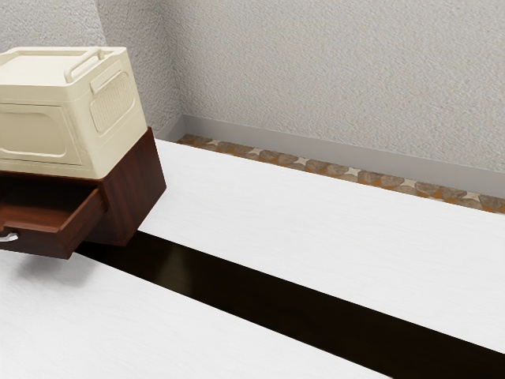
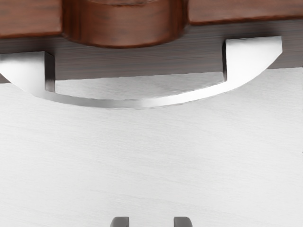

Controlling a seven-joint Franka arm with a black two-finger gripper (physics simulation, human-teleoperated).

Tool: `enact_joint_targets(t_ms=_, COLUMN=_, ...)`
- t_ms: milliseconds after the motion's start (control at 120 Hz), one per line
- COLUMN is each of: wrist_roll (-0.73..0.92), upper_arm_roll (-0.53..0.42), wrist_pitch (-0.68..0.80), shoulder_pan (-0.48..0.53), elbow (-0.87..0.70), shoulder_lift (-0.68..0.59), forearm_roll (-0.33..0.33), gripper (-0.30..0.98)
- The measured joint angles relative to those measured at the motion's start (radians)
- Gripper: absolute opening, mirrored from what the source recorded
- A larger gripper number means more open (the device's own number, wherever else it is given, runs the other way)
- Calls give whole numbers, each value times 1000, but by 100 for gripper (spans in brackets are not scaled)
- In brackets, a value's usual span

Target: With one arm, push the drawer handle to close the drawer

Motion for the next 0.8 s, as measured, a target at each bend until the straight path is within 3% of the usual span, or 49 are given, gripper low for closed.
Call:
enact_joint_targets(t_ms=500, wrist_roll=-60, upper_arm_roll=-29, wrist_pitch=187, shoulder_pan=0, elbow=93, shoulder_lift=189, forearm_roll=-122, gripper=2)
enact_joint_targets(t_ms=800, wrist_roll=-47, upper_arm_roll=-104, wrist_pitch=213, shoulder_pan=-1, elbow=242, shoulder_lift=365, forearm_roll=-329, gripper=1)
